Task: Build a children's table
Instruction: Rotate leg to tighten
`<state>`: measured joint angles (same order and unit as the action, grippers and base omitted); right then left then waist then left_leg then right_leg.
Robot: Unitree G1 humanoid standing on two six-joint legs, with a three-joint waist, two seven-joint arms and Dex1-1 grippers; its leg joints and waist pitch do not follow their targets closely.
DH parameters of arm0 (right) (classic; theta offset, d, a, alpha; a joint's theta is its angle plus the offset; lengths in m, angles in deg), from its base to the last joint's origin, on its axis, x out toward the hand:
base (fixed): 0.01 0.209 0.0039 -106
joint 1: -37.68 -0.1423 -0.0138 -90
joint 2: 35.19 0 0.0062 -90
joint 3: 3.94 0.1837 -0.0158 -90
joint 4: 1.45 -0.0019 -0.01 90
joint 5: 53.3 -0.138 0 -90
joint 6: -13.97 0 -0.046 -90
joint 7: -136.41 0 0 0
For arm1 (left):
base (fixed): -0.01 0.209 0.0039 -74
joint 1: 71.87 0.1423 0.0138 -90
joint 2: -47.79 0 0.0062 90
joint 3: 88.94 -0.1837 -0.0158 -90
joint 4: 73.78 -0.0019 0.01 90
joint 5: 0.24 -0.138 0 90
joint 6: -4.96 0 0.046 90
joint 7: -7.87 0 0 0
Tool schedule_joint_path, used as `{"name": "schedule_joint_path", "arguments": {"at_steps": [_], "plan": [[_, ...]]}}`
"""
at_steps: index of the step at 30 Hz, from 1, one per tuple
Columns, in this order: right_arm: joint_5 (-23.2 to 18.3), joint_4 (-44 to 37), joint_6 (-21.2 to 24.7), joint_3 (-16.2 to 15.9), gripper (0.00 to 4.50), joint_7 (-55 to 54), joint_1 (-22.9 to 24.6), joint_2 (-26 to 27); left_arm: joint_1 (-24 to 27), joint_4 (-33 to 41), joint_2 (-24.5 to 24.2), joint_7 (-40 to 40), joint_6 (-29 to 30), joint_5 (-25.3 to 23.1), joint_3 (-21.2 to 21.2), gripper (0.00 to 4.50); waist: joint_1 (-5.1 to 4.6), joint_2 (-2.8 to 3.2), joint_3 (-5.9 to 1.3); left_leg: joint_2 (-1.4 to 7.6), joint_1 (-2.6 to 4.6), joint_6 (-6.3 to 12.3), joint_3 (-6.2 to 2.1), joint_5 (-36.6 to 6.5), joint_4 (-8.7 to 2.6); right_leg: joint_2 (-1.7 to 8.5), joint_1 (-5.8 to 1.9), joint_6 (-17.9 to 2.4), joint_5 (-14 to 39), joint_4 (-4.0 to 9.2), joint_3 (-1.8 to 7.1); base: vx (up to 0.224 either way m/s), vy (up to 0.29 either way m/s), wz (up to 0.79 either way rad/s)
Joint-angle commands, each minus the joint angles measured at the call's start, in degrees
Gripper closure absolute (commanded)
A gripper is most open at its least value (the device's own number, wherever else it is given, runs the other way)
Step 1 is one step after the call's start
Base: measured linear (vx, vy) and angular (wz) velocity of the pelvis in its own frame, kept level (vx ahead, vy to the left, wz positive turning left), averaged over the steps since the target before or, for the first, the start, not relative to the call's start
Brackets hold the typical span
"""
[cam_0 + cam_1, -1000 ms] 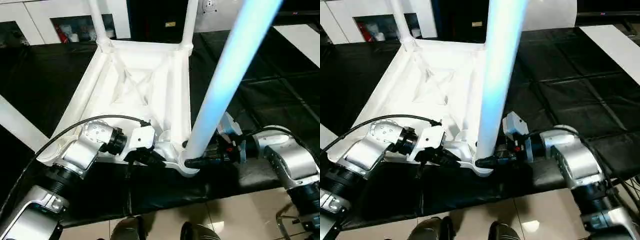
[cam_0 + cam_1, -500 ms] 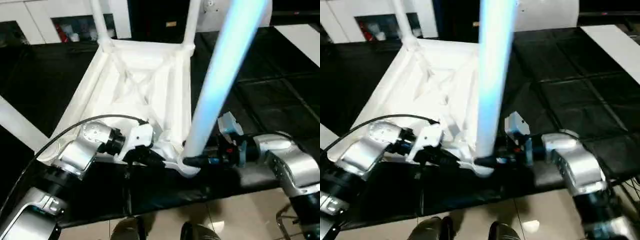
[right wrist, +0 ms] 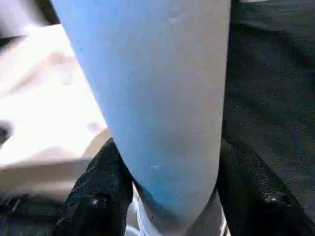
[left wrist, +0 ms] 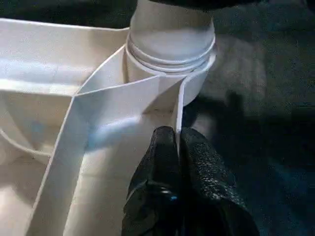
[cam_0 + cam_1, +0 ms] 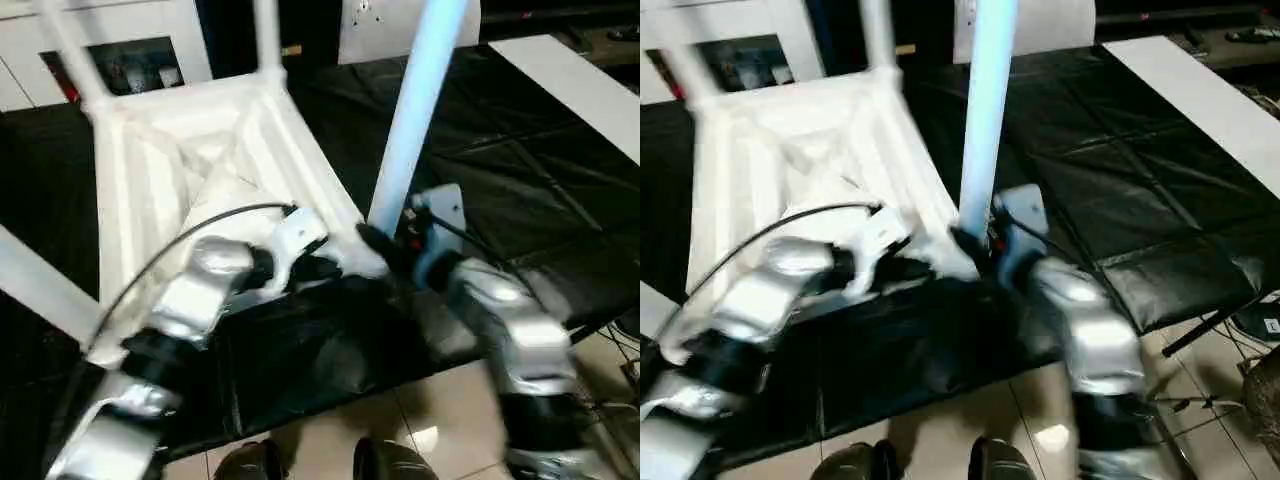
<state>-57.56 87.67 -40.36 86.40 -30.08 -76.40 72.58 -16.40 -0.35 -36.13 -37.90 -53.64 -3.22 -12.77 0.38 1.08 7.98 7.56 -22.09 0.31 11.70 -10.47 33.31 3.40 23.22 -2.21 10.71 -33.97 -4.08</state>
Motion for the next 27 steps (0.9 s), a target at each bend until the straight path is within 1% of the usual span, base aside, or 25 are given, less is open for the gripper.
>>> {"name": "schedule_joint_path", "arguments": {"at_steps": [1, 2, 3, 4, 6, 7, 8, 9, 11, 12, 13, 14, 15, 16, 17, 18, 19, 20, 21, 22, 23, 24, 25, 26, 27], "plan": [[-3.04, 2.54, 2.95, -4.79, 2.47, -0.19, 0.26, 5.06, -2.03, 1.68, 3.97, 3.02, 1.21, 0.89, -1.59, 4.5, 0.44, -0.18, -3.36, 5.99, 1.25, 0.58, -3.73, -12.06, -4.53, 6.9, -1.98, -10.36, 18.12, 5.06, 4.48, 0.0, 0.0, 0.0], [-2.9, 2.33, 2.95, -4.73, 2.47, -0.61, 0.32, 5.44, -2.01, 1.82, 4.02, 3.14, 1.3, 0.84, -1.69, 4.5, 0.55, -0.14, -3.47, 5.97, 1.09, 1.29, -3.64, -10.57, -4.48, 6.92, -2.22, -10.71, 15.53, 4.84, 4.49, 0.0, 0.0, 0.0], [-2.31, 1.81, 2.28, -5.28, 1.93, -0.48, 0.57, 5.28, -1.81, 2.24, 3.66, 2.65, 1.33, 0.87, -2.22, 4.5, 0.59, -0.19, -3.59, 5.97, 1.01, 2.08, -3.56, -9.03, -4.41, 6.89, -2.39, -11.0, 13.04, 4.58, 4.44, 0.0, 0.0, 0.0], [-1.83, 1.5, 1.84, -5.8, 1.8, -0.27, 0.72, 4.95, -1.68, 2.48, 3.38, 2.36, 1.33, 0.87, -2.53, 4.5, 0.6, -0.16, -3.66, 5.94, 1.0, 2.51, -3.5, -8.45, -4.37, 6.86, -2.49, -11.22, 11.87, 4.49, 4.39, 0.0, 0.0, 0.0], [-1.67, 0.61, 0.98, -6.18, 1.69, 0.87, 1.32, 3.94, -0.99, 3.15, 2.4, 1.19, 0.79, 0.79, -3.04, 4.5, 0.65, -0.06, -3.75, 5.97, 0.92, 3.9, -3.4, -6.54, -4.26, 6.83, -2.71, -12.01, 8.24, 4.18, 4.3, 0.0, 0.0, 0.0], [-1.69, 0.57, 0.9, -6.16, 1.56, 0.97, 1.34, 3.86, -0.94, 3.19, 2.34, 1.15, 0.76, 0.77, -3.04, 4.5, 0.65, -0.09, -3.77, 5.99, 0.86, 4.16, -3.41, -6.09, -4.25, 6.82, -2.78, -12.16, 7.51, 4.08, 4.28, 0.0, 0.0, 0.0], [-1.77, 0.11, -0.02, -5.77, 1.44, 2.24, 1.69, 2.64, -0.18, 3.79, 1.42, 0.41, 0.38, 0.64, -3.0, 4.5, 0.63, 0.08, -3.73, 6.05, 0.98, 4.47, -3.37, -6.01, -4.26, 6.75, -2.7, -12.53, 6.84, 4.11, 4.23, 0.0, 0.0, 0.0], [-1.67, -0.19, -0.62, -5.37, 1.36, 3.07, 1.88, 1.52, 0.41, 4.24, 0.62, -0.29, 0.17, 0.62, -2.98, 4.5, 0.64, 0.01, -3.68, 6.07, 0.88, 4.51, -3.43, -6.59, -4.28, 6.82, -2.93, -12.72, 7.1, 4.07, 4.18, 0.0, 0.0, 0.0], [-2.01, -0.67, -1.71, -5.23, 1.23, 4.97, 2.1, -0.28, 1.0, 4.66, -0.61, -1.29, -0.86, 0.52, -3.32, 4.5, 0.59, 0.05, -3.64, 6.16, 0.97, 4.49, -3.41, -7.13, -4.28, 6.82, -2.9, -12.71, 7.59, 4.09, 4.23, 0.0, 0.0, 0.0], [-2.01, -0.67, -1.71, -5.23, 1.13, 4.97, 2.1, -0.28, 1.0, 4.66, -0.61, -1.29, -0.86, 0.52, -3.32, 4.5, 0.54, 0.07, -3.56, 6.21, 1.01, 4.49, -3.43, -7.48, -4.35, 6.73, -2.86, -12.71, 8.05, 4.16, 4.21, 0.0, 0.0, 0.0], [-2.36, -1.07, -2.04, -5.28, 1.03, 6.8, 2.38, -1.87, 1.34, 4.63, -1.46, -2.12, -1.52, 0.57, -3.41, 4.5, 0.48, 0.04, -3.57, 6.2, 0.98, 4.45, -3.41, -7.45, -4.36, 6.74, -2.9, -12.76, 8.04, 4.15, 4.24, 0.0, 0.0, 0.0], [-3.02, -1.78, -2.66, -5.89, 0.93, 11.08, 3.0, -5.19, 1.84, 4.48, -3.1, -3.76, -3.17, 0.59, -3.71, 4.5, 0.56, 0.0, -3.61, 6.12, 1.0, 4.56, -3.42, -7.3, -4.3, 6.76, -3.04, -12.79, 7.99, 4.17, 4.2, 0.0, 0.0, 0.0], [-3.41, -2.2, -2.98, -6.33, 0.84, 13.76, 3.39, -7.24, 2.12, 4.36, -4.07, -4.76, -4.18, 0.6, -3.9, 4.5, 0.62, -0.24, -3.73, 6.06, 0.93, 5.12, -3.38, -6.41, -4.17, 6.71, -3.33, -12.44, 6.7, 3.98, 4.19, 0.0, 0.0, 0.0], [-3.97, -2.54, -3.5, -6.08, 0.84, 16.54, 3.83, -9.54, 2.46, 4.12, -5.37, -6.14, -5.87, 0.62, -4.02, 4.5, 0.76, -0.05, -3.76, 6.16, 1.02, 5.43, -3.41, -5.99, -4.11, 6.81, -3.31, -12.46, 5.98, 3.92, 4.2, 0.0, 0.0, 0.0], [-4.53, -2.64, -4.4, -5.88, 0.75, 19.23, 4.06, -11.45, 2.64, 3.82, -6.48, -7.53, -7.85, 0.53, -4.33, 4.5, 0.76, -0.2, -3.87, 6.17, 0.94, 6.36, -3.28, -5.24, -3.97, 6.76, -3.3, -12.83, 4.17, 3.77, 4.21, 0.0, 0.0, 0.0], [-4.99, -2.7, -5.18, -5.73, 0.58, 21.27, 4.21, -12.87, 2.8, 3.72, -7.28, -8.56, -8.82, 0.63, -4.53, 4.5, 0.85, -0.21, -3.92, 6.15, 0.85, 7.06, -3.23, -4.94, -3.86, 6.84, -3.3, -13.28, 3.14, 3.67, 4.2, 0.0, 0.0, 0.0], [-5.25, -2.65, -6.32, -5.82, 0.58, 24.03, 4.4, -14.95, 3.12, 3.65, -8.18, -10.36, -10.7, 1.14, -4.61, 4.5, 0.83, -0.2, -3.9, 6.17, 0.87, 7.28, -3.21, -4.79, -3.87, 6.85, -3.26, -13.57, 2.84, 3.6, 4.18, 0.0, 0.0, 0.0], [-5.28, -2.48, -7.76, -6.14, 0.58, 26.6, 4.56, -16.78, 3.4, 3.63, -8.93, -11.9, -11.86, 1.61, -4.69, 4.5, 1.01, -0.24, -3.84, 6.12, 0.89, 7.61, -3.23, -5.29, -3.84, 6.82, -3.29, -13.57, 3.87, 3.81, 4.05, 0.0, 0.0, 0.0], [-5.36, -2.12, -9.21, -6.38, 0.58, 29.18, 4.66, -18.41, 3.56, 3.46, -9.86, -13.21, -12.71, 1.74, -5.05, 4.5, 1.11, -0.2, -3.83, 6.21, 1.01, 7.52, -3.19, -5.4, -3.84, 6.85, -3.29, -13.52, 4.41, 3.83, 4.09, 0.0, 0.0, 0.0], [-5.37, -1.74, -10.47, -6.55, 0.58, 31.16, 4.71, -19.62, 3.65, 3.23, -10.72, -14.37, -13.77, 1.67, -5.49, 4.5, 1.31, -0.14, -3.78, 6.3, 1.16, 7.45, -3.12, -5.81, -3.85, 6.78, -3.13, -13.5, 5.43, 3.91, 4.12, 0.0, 0.0, 0.0], [-5.45, -0.88, -12.68, -6.82, 0.58, 33.94, 4.62, -21.22, 3.78, 2.83, -11.89, -16.12, -15.48, 1.63, -6.14, 4.5, 1.67, -0.23, -3.85, 6.33, 1.23, 7.42, -3.08, -6.14, -3.81, 6.79, -3.02, -13.42, 6.25, 3.95, 4.09, 0.0, 0.0, 0.0], [-5.53, -0.39, -13.88, -6.99, 0.58, 35.4, 4.56, -22.09, 3.84, 2.6, -12.52, -17.09, -16.5, 1.63, -6.49, 4.5, 1.92, -0.16, -3.87, 6.38, 1.36, 7.33, -3.1, -5.97, -3.84, 6.75, -2.93, -13.51, 6.3, 3.87, 4.1, 0.0, 0.0, 0.0], [-6.67, 0.77, -15.88, -7.13, 0.58, 39.33, 4.23, -23.86, 4.07, 2.25, -13.62, -19.69, -18.82, 2.28, -6.83, 4.5, 2.02, -0.13, -3.86, 6.41, 1.45, 7.28, -3.02, -6.08, -3.83, 6.73, -2.84, -13.6, 6.32, 3.9, 4.11, 0.0, 0.0, 0.0], [-7.85, 1.63, -17.14, -7.35, 0.58, 42.54, 3.92, -25.09, 4.28, 2.32, -14.19, -21.88, -19.77, 3.31, -6.86, 4.5, 2.24, -0.18, -4.01, 6.43, 1.43, 7.48, -3.07, -5.66, -3.77, 6.73, -3.0, -13.91, 5.6, 3.7, 4.09, 0.0, 0.0, 0.0], [-8.48, 2.05, -17.77, -7.48, 0.58, 44.25, 3.77, -25.71, 4.4, 2.4, -14.44, -23.0, -20.07, 3.91, -6.84, 4.5, 2.34, -0.13, -4.05, 6.48, 1.48, 7.56, -3.04, -5.56, -3.75, 6.76, -3.0, -14.17, 5.18, 3.62, 4.06, 0.0, 0.0, 0.0]]}}
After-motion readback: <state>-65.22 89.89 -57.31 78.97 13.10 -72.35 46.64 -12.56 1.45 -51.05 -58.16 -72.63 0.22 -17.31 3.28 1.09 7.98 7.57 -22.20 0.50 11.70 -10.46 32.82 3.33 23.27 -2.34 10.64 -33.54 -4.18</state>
